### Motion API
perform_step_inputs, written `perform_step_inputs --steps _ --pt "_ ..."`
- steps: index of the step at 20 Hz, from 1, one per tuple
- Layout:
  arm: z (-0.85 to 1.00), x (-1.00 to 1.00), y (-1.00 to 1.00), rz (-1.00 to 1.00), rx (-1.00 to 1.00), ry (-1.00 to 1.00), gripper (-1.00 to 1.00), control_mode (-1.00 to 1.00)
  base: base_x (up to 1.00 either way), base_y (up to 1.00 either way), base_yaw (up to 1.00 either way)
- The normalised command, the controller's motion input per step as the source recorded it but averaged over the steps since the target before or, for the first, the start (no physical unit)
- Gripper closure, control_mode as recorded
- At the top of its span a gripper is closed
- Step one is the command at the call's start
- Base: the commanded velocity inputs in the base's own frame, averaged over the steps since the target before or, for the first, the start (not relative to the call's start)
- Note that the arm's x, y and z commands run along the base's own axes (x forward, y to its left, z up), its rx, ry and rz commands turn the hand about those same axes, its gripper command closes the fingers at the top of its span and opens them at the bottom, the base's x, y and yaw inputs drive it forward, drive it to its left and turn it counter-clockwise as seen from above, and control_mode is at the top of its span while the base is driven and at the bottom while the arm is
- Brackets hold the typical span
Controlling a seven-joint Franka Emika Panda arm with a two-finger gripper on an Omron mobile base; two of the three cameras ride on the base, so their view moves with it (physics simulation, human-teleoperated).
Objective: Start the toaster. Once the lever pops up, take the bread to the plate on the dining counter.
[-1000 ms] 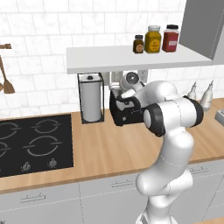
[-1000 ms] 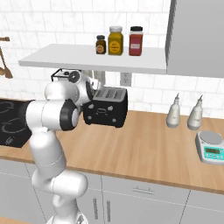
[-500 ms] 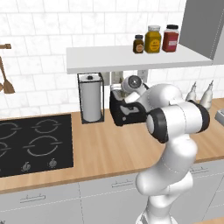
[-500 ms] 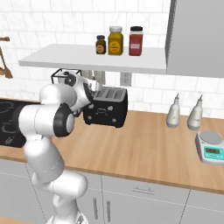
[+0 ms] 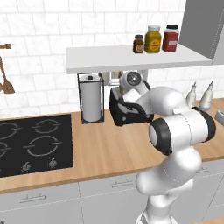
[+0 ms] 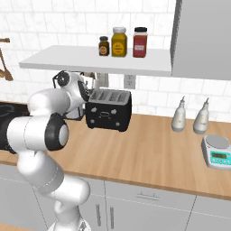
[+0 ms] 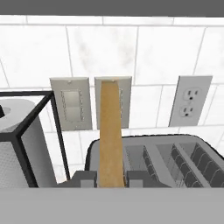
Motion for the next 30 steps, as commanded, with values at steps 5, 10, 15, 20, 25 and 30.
perform_step_inputs --steps 5,10,15,20,25,30 --pt "0.22 -0.33 0.03 0.00 0.00 0.07 1.00 -1.00 0.00 0.00 0.00" --pt "0.09 -0.51 0.00 -0.02 0.00 0.11 1.00 -1.00 0.00 0.00 0.00" --pt "0.33 -0.64 0.00 -0.02 0.02 0.17 1.00 -1.00 0.00 0.00 0.00" --pt "0.43 -0.67 0.00 0.00 0.06 0.20 1.00 -1.00 0.00 0.00 0.00" --pt "0.03 -0.82 -0.18 0.00 0.10 0.09 1.00 -1.00 0.00 0.00 0.00" --pt "-0.06 -0.82 -0.43 0.00 -0.03 0.04 1.00 -1.00 0.00 0.00 0.00"
